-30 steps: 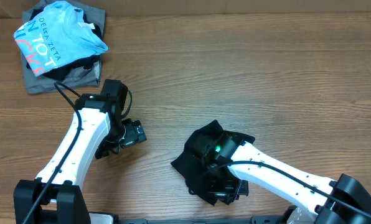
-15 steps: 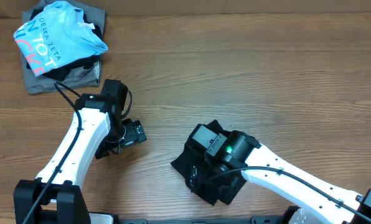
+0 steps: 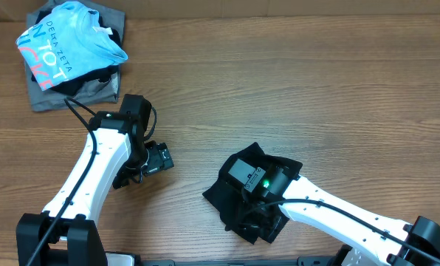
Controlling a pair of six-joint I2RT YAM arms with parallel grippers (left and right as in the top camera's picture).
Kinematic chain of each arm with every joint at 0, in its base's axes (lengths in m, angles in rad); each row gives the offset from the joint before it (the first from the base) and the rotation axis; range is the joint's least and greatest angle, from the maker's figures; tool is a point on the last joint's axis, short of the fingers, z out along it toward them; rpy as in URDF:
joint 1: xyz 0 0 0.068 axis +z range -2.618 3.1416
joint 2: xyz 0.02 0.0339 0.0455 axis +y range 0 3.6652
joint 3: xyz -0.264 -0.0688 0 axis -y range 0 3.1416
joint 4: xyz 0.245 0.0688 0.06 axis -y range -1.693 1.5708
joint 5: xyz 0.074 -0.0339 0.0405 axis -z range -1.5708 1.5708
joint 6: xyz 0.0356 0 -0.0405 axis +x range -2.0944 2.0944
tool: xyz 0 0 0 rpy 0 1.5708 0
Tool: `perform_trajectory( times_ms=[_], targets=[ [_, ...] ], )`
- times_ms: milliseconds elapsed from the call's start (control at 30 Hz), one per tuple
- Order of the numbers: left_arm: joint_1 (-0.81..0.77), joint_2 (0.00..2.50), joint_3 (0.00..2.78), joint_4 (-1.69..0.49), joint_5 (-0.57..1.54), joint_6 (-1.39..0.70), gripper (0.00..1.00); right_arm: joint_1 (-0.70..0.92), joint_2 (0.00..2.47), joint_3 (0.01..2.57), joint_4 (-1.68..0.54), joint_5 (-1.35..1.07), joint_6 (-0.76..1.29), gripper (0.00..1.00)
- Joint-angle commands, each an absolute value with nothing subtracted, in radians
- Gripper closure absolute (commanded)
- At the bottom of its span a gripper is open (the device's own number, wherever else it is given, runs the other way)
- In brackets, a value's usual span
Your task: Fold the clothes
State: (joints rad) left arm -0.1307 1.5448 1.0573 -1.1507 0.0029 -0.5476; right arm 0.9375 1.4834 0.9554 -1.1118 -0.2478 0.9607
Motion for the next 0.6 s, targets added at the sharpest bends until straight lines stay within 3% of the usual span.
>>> perform_trajectory(
  times_ms=[0, 100, 567],
  targets=[
    [-0.125, 1.544, 1.053, -1.15, -0.007, -0.534, 0.0, 0.943, 1.483, 0.953, -1.108, -0.213, 0.974, 0.78],
    [-0.125, 1.544, 1.053, -1.15, -0.008, -0.534, 0.0, 0.943, 1.483, 0.953, -1.109, -0.21, 0.983, 0.96],
    [-0.125, 1.544, 1.053, -1.147, -0.007, -0.535, 0.0, 1.018, 1.458, 0.947, -1.39, -0.146, 1.167, 0.96]
  ],
)
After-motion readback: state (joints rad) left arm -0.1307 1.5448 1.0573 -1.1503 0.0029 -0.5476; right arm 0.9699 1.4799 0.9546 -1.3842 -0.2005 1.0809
